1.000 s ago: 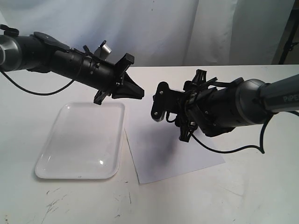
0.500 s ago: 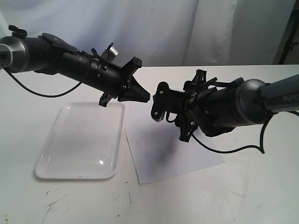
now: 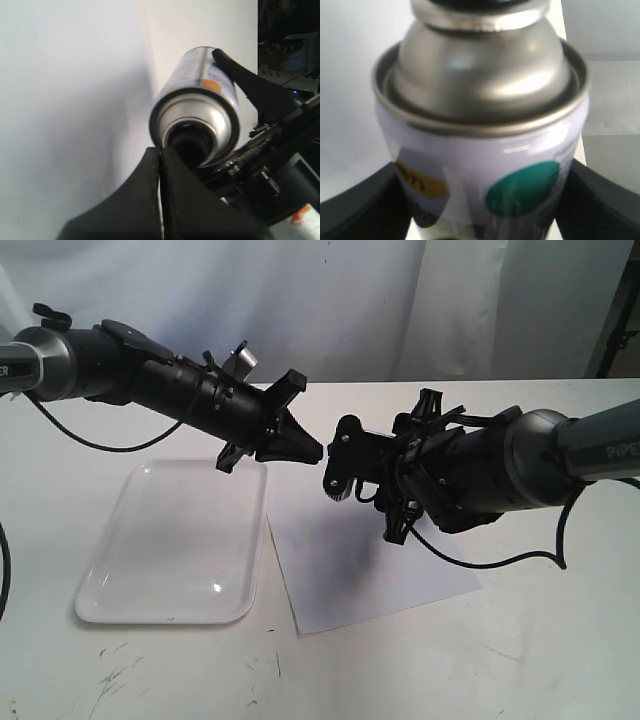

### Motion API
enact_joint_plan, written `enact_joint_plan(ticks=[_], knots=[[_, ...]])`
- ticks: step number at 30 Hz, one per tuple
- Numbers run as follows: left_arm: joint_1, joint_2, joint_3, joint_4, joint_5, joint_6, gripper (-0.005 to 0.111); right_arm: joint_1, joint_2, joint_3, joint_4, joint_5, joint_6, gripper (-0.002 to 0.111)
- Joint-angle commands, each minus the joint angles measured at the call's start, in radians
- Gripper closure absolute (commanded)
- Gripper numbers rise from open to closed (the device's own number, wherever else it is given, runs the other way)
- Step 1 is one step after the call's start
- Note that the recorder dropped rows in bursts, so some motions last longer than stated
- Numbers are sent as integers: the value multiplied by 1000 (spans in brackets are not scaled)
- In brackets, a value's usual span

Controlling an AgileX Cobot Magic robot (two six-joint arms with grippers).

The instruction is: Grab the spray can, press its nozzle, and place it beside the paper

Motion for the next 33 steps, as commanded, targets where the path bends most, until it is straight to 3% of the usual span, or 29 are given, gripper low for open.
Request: enact_joint_plan(ticks=[1, 33], knots=[[-3, -2, -48, 3, 37, -10, 107, 6, -9, -15, -22, 15, -1, 108], [-37, -1, -48, 39, 3, -15, 107, 6, -9, -15, -22, 12, 3, 108]])
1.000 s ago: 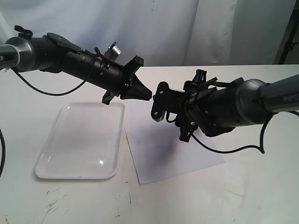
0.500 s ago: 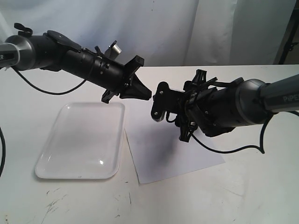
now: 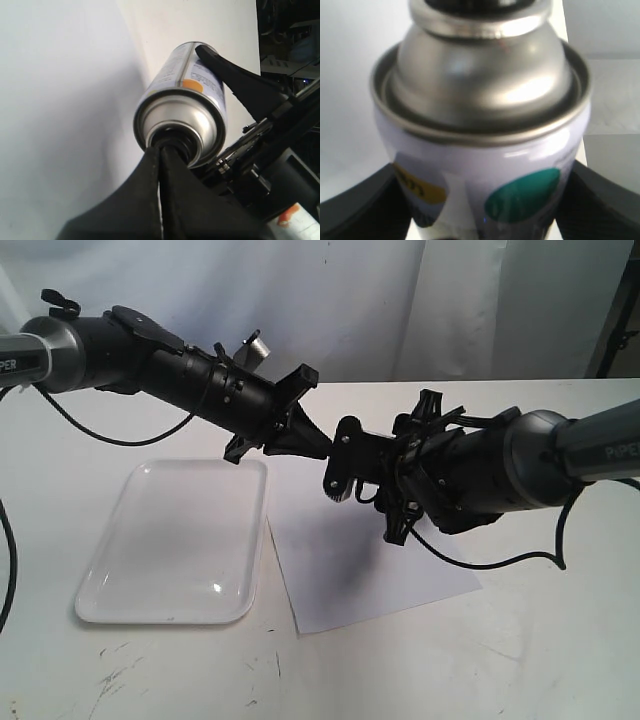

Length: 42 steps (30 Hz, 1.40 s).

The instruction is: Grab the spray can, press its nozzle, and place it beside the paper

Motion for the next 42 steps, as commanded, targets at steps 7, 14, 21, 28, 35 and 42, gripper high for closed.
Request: enact_joint_plan(ticks=[7, 14, 21, 28, 35, 42], knots=[[-11, -1, -7, 0, -2, -5, 107, 5, -10, -15, -22, 12, 3, 108], [-11, -1, -7, 6, 1, -5, 107, 5, -10, -15, -22, 12, 3, 108], [-11, -1, -7, 23, 1, -5, 107, 5, -10, -15, -22, 12, 3, 108], [-11, -26, -7, 129, -17, -27, 107, 5, -10, -15, -22, 22, 3, 108], [-11, -257, 114, 336, -188, -51, 107, 0, -24, -15, 28, 50, 18, 108], [-11, -577, 483, 353, -536, -49, 107, -49, -108, -15, 54, -38, 125, 108]])
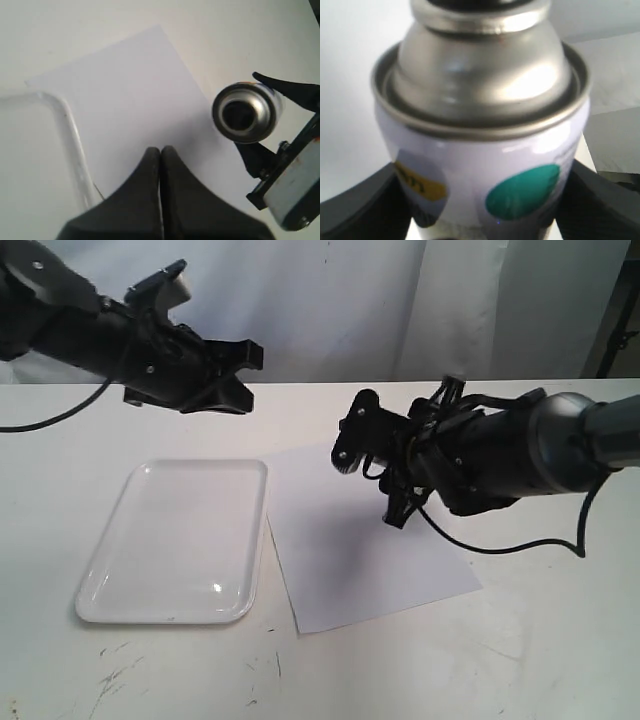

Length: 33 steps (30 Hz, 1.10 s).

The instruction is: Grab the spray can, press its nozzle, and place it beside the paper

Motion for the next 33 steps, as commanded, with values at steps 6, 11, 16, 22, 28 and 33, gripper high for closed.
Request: enact_joint_plan(ticks=[6, 11, 16, 22, 28, 33], knots=[[-5, -444, 432, 17, -366, -5, 107, -30, -123, -15, -1, -109, 221, 108], [-5, -694, 618, 43, -470, -7, 107, -30, -156, -13, 1, -222, 296, 108], [-5, -941, 746, 150, -516, -15, 107, -30, -175, -13, 1, -298, 323, 108], [66, -1140, 844, 229, -490, -46, 107, -30, -187, -13, 1, -418, 324, 108], [249, -1249, 878, 306, -399, -98, 107, -30, -203, -13, 9, -549, 324, 108], [354, -1307, 878, 306, -329, -98, 107, -30, -214, -13, 58, -551, 324, 108]])
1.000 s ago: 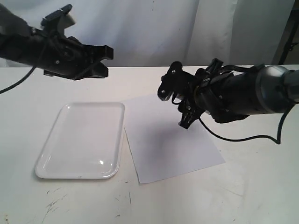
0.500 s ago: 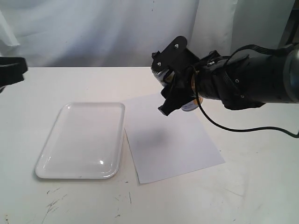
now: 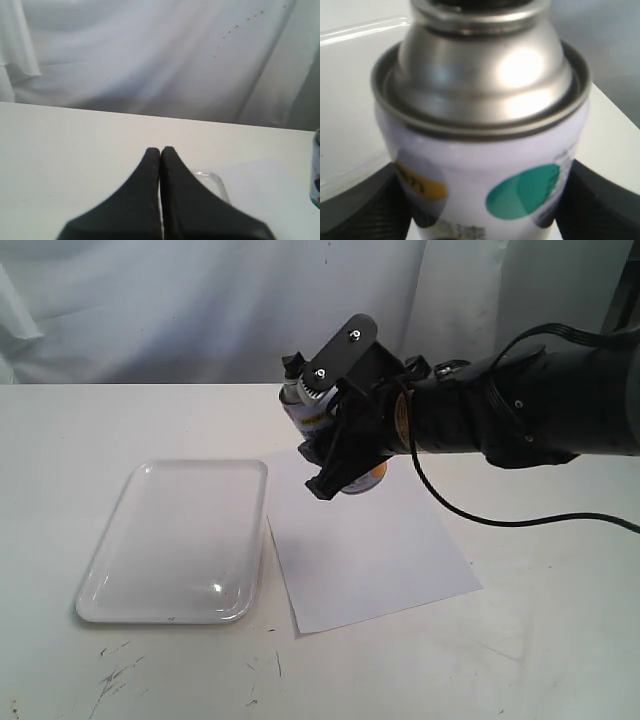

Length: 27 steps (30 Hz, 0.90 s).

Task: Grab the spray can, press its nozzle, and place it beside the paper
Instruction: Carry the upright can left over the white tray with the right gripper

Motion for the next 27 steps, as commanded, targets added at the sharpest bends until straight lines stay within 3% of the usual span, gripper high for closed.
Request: enact_joint_plan(ticks=[1, 7, 16, 21, 27], knots=[[73, -52, 7, 10, 61, -15, 107, -5, -31, -13, 32, -7, 5, 108], [73, -89, 7, -14, 95, -11, 107, -5, -30, -15, 67, -132, 5, 108], [73, -151, 7, 7, 149, 49, 107, -5, -30, -15, 341, -312, -167, 108], [73, -151, 13, -115, 178, 66, 107, -5, -30, -15, 468, -428, -251, 108], [73, -152, 101, -158, 69, 154, 107, -5, -30, -15, 487, -475, -258, 108]])
